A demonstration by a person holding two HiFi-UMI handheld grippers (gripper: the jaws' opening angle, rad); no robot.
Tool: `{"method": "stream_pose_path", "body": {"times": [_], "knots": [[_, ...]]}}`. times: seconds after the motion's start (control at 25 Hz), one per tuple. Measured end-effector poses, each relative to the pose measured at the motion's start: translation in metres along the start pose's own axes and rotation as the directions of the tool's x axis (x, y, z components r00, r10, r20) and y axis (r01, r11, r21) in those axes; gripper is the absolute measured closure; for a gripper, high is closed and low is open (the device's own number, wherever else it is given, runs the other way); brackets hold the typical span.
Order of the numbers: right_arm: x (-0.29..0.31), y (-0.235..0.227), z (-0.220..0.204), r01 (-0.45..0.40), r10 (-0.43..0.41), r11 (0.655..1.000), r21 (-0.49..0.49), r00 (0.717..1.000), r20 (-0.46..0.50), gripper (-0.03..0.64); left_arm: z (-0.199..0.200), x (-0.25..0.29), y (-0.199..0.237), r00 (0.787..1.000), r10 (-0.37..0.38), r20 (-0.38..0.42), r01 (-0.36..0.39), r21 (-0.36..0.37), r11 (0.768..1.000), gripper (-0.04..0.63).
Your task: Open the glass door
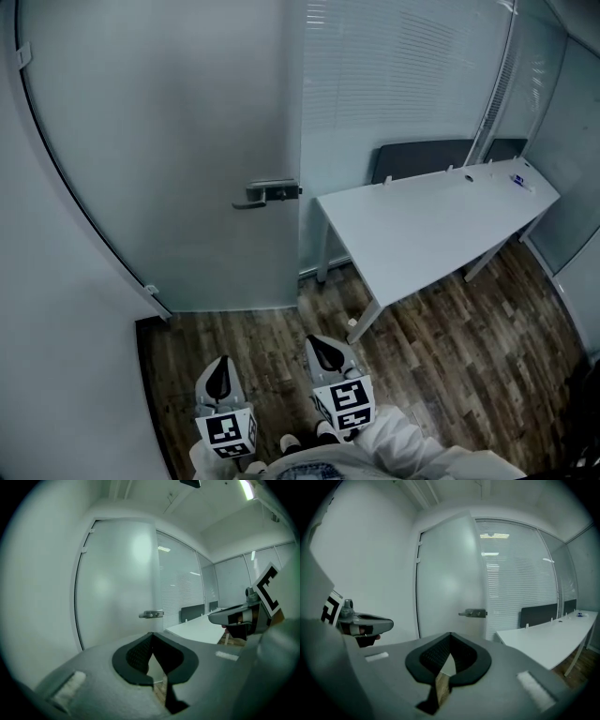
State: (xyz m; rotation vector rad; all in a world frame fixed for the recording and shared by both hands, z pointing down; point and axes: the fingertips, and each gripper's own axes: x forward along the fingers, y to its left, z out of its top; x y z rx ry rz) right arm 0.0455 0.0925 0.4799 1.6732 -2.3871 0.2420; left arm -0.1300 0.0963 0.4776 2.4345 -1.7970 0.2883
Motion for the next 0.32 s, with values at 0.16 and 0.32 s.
{"method": "stream_pose_path", "body": {"times": [0.16, 0.32], "knots": [[-0.006, -0.014, 0.0, 0.005, -0.005, 1.0, 0.008, 1.0, 0.0, 0.614, 0.004, 0.003, -0.023, 1.0, -0.024, -0.004, 0.024, 0.003, 1.0, 0.592], [-0.006, -0.021, 0.006, 0.004, -0.004, 1.0, 0.004, 1.0, 0.016, 0.614, 0.005, 0.01, -0.031, 0.999, -0.033, -0.005, 0.033, 0.02, 0.999, 0.591]]}}
